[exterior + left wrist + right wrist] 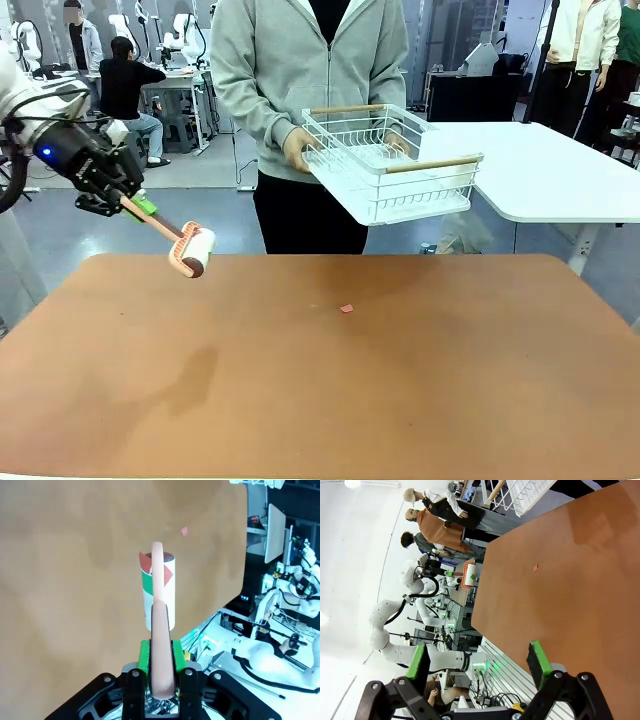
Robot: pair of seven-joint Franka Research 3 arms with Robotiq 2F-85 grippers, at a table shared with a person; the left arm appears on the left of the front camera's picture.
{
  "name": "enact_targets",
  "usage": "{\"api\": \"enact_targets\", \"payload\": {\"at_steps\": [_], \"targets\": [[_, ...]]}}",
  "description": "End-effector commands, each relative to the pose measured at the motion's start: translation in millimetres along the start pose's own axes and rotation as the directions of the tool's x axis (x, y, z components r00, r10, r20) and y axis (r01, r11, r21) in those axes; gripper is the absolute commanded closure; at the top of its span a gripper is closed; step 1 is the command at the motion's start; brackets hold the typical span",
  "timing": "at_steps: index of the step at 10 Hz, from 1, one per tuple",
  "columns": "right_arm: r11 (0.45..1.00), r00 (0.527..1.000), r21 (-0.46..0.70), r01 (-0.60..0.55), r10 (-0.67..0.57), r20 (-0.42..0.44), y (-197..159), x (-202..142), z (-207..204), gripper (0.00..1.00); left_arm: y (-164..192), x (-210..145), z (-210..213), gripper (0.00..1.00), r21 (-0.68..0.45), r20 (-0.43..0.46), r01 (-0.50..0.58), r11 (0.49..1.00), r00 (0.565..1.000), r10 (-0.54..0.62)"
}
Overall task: Clean the table.
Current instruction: Clean the table with the Lint Roller when the human lifts the Dish drying rack.
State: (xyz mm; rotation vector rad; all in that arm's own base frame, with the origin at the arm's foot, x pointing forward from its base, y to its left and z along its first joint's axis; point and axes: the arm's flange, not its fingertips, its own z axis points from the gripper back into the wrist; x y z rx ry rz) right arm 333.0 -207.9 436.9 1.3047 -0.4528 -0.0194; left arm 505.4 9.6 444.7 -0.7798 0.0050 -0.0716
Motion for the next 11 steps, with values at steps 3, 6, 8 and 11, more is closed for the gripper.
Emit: {"api": "enact_targets", "payload": {"at_steps": [3,6,8,11], "targets": [[1.0,1.0,0.018,-0.019,0.019,0.009,1.5,-0.7,-1.2,0.0,0.0,0.0,0.0,0.78,0.0,0.0,0.0,1.0,1.0,0.0],[1.0,1.0,0.018,-0.019,0.019,0.009,1.5,-0.7,-1.2,0.0,1.4,1.6,-0.9,0.78,0.0,-0.002,0.016,1.0,1.0,-0.016],[1.0,1.0,0.018,-0.019,0.019,0.009,1.5,-0.7,-1.2,0.0,2.5,41.8,-8.5,0.78,-0.029,0.058,0.031,0.999,0.998,-0.029],[1.0,1.0,0.018,-0.019,0.019,0.009,1.5,-0.7,-1.2,0.0,14.6,70.0,-41.2,0.78,-0.001,0.012,0.003,1.0,1.0,-0.002]]}}
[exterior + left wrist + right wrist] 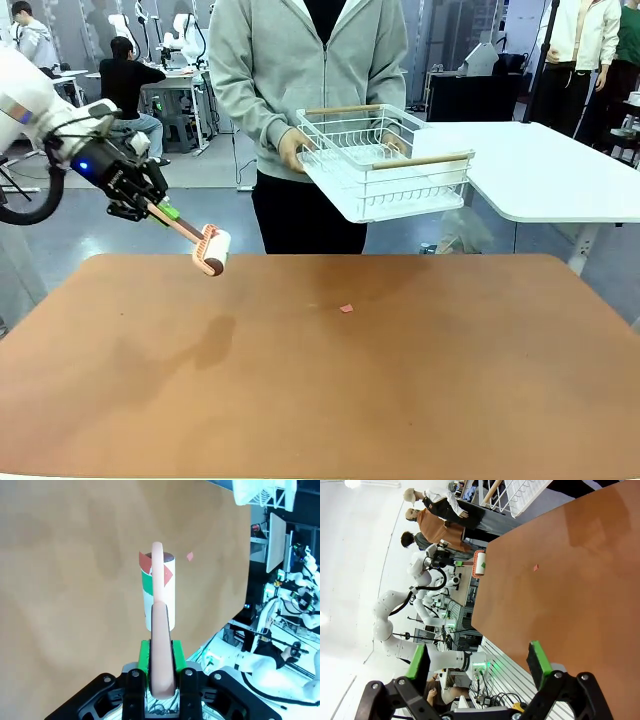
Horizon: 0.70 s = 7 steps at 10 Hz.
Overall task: Clean the table.
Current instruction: Clean the table with the Lint Roller when the human lifts the Dish drying rack.
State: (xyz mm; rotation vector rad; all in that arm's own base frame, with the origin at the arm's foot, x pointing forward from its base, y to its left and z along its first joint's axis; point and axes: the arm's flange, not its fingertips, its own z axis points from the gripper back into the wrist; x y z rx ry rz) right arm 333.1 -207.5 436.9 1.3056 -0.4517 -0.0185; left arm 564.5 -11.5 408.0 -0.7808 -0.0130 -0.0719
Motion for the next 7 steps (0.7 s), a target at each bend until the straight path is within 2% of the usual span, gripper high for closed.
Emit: {"api": "enact_targets", "payload": {"at_steps": [1,3,7], "targets": [[1.0,1.0,0.017,-0.02,0.019,0.011,1.5,-0.7,-0.8,0.0,2.6,14.6,-4.5,0.78,-0.001,-0.004,-0.003,1.0,1.0,0.003],[1.0,1.0,0.017,-0.02,0.019,0.011,1.5,-0.7,-0.8,0.0,15.5,26.8,-15.1,0.78,0.026,0.001,-0.009,1.0,1.0,0.009],[1.0,1.0,0.017,-0.02,0.019,0.011,1.5,-0.7,-0.8,0.0,31.6,24.3,-40.0,0.78,0.031,-0.045,-0.044,0.999,0.998,0.046]]}}
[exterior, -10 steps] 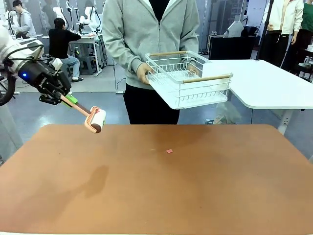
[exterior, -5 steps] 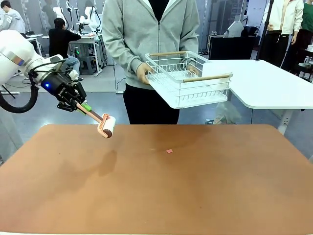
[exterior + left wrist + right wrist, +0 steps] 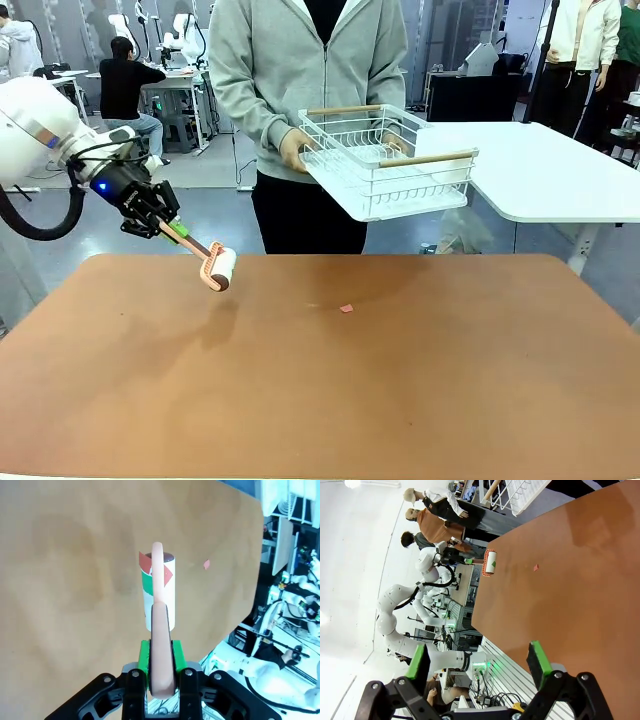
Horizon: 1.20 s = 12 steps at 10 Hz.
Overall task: Clean the table.
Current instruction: Clean the table with the Lint Roller when the human lifts the Dish drying rack.
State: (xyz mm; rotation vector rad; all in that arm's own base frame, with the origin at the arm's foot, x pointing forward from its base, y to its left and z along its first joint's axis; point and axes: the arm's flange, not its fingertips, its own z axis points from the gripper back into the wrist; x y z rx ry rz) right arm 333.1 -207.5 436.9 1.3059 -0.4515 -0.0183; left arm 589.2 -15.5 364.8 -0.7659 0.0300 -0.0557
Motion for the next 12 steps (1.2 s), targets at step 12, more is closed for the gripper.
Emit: {"api": "enact_targets", "payload": {"at_steps": [12], "targets": [[1.0,1.0,0.017,-0.02,0.019,0.011,1.4,-0.7,-0.8,0.0,-61.0,-60.4,-224.4,0.78,-0.056,-0.165,0.028,0.998,0.986,-0.037]]}}
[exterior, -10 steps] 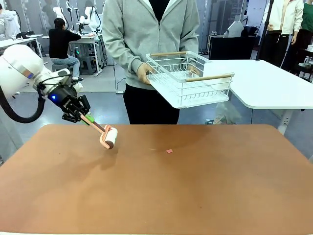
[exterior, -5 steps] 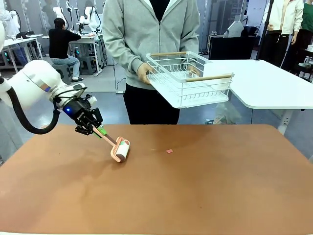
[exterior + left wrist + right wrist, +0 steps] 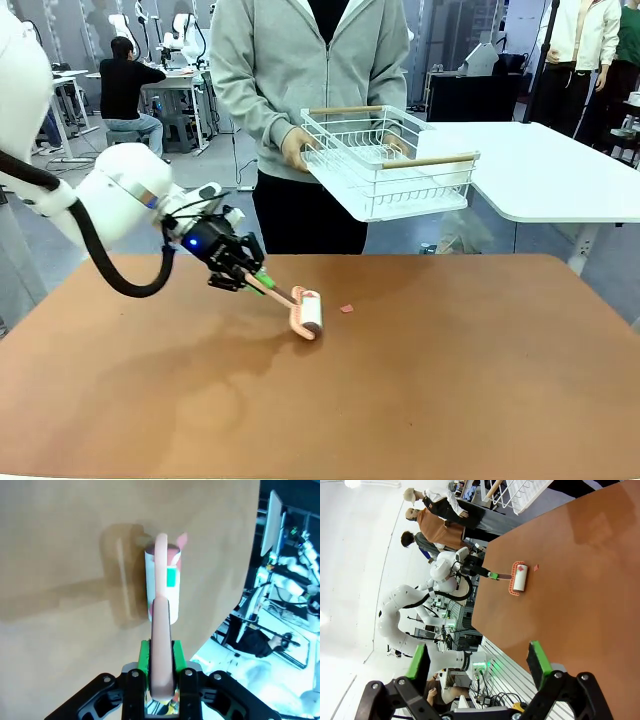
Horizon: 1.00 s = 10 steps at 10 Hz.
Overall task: Clean the table.
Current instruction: Clean the table with the Lint Roller when the human lifts the Dish drying rack.
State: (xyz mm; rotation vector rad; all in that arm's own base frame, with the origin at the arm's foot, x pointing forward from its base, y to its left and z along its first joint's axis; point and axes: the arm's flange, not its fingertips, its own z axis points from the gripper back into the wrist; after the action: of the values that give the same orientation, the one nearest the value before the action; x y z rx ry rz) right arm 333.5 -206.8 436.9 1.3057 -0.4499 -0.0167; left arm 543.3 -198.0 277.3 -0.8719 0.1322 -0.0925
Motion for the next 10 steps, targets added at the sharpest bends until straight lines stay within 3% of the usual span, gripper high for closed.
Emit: {"api": "enact_targets", "payload": {"at_steps": [1,3,5,6,10], "targets": [[1.0,1.0,0.017,-0.019,0.019,0.013,1.3,-0.9,0.0,0.0,5.4,-19.5,-55.0,0.78,0.04,-0.041,-0.006,0.999,0.999,0.008],[1.0,1.0,0.017,-0.019,0.019,0.013,1.3,-0.9,0.0,0.0,-21.2,-12.3,-101.7,0.78,0.043,-0.03,0.051,0.998,0.998,-0.05],[1.0,1.0,0.017,-0.019,0.019,0.013,1.3,-0.9,0.0,0.0,-40.5,9.6,-132.3,0.78,0.021,-0.12,0.155,0.988,0.981,-0.151],[1.0,1.0,0.017,-0.019,0.019,0.013,1.3,-0.9,0.0,0.0,-49.9,16.5,-136.7,0.78,0.016,-0.162,0.192,0.981,0.969,-0.187],[1.0,1.0,0.017,-0.019,0.019,0.013,1.3,-0.9,0.0,0.0,-89.5,13.9,-97.4,0.78,-0.034,-0.132,0.216,0.976,0.967,-0.219]]}}
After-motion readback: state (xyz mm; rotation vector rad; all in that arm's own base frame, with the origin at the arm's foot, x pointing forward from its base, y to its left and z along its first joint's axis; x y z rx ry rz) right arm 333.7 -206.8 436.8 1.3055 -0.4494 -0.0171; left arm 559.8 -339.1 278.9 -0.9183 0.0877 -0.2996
